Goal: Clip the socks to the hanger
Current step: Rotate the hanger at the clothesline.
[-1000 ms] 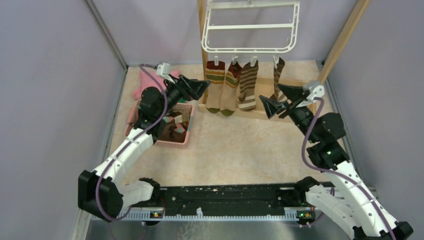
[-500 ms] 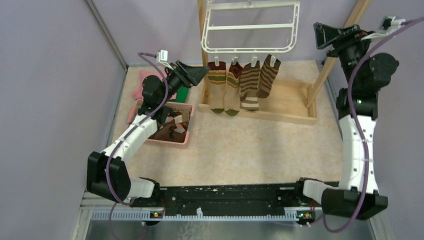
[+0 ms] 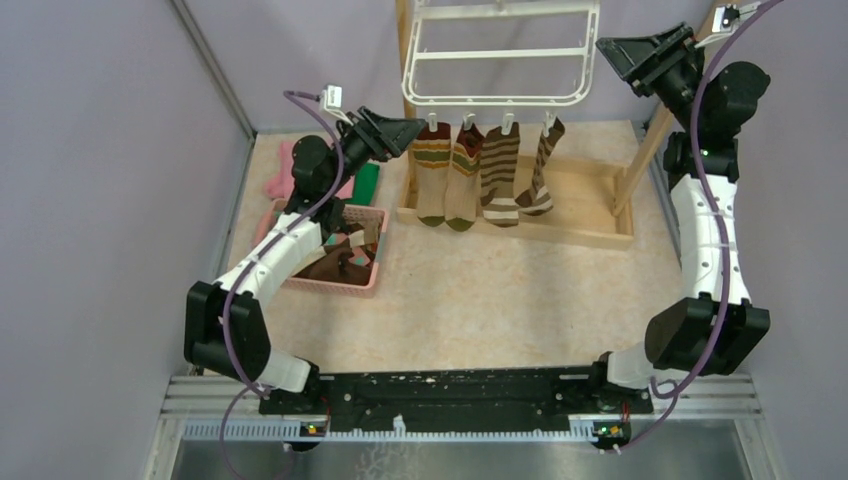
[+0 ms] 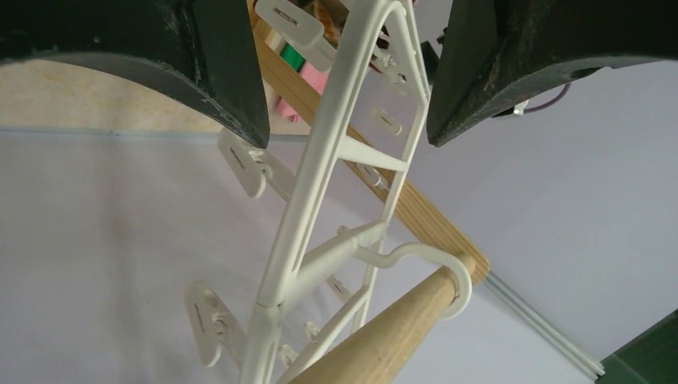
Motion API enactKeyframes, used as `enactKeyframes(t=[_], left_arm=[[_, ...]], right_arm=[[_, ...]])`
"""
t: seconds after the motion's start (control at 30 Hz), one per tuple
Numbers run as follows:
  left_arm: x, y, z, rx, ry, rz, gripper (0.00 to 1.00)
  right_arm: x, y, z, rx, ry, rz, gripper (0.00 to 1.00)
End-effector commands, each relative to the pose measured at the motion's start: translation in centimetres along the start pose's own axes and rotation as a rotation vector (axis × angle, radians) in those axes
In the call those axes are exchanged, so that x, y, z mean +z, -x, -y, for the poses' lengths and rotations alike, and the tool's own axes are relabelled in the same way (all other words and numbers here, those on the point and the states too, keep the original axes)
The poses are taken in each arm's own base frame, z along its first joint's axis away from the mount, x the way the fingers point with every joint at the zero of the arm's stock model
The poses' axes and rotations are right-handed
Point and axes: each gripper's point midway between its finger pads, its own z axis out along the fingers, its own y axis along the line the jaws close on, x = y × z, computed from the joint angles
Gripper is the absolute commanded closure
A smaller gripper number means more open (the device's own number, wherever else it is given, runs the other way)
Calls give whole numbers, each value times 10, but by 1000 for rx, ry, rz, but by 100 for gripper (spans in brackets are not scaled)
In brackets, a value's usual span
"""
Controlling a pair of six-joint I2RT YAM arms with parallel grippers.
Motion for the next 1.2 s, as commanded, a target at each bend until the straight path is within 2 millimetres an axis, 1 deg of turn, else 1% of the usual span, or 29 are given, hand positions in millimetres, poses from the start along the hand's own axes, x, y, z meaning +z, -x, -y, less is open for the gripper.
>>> enactKeyframes(t=[0.0, 0.17, 0.2, 0.3, 0.37, 0.43, 0.5, 0.57, 0.73, 0.8, 0.97, 1.17], left_arm=[[9, 20, 19, 24, -62, 48, 17], [12, 23, 15, 28, -43, 58, 18], [13, 24, 15, 32, -40, 59, 19], [14, 27, 14, 41, -29, 65, 19], [15, 29, 13, 49, -21, 68, 19], [15, 30, 13, 57, -17, 70, 19], [16, 30, 12, 64, -12, 68, 20], [18, 31, 10, 72, -1, 68, 20], [24, 30, 3, 80, 12, 61, 25], [27, 29, 0, 80, 17, 55, 27], [34, 28, -8, 71, 29, 44, 27], [44, 29, -9, 67, 17, 38, 28]], right_arm=[[5, 21, -40, -42, 135, 22, 30], [22, 29, -28, -65, 100, 21, 32], [27, 28, -21, -63, 92, 17, 33], [40, 26, -15, -62, 90, -5, 37], [45, 23, -11, -63, 78, -12, 40], [49, 21, -5, -92, 45, -7, 40], [50, 19, 1, -117, 7, -3, 40], [51, 15, 1, -133, -1, -2, 40], [57, 4, 2, -139, 4, -5, 42], [57, 4, 3, -138, 7, 6, 46], [55, 6, 2, -145, 6, 24, 55], [49, 8, -4, -144, 20, 54, 68]])
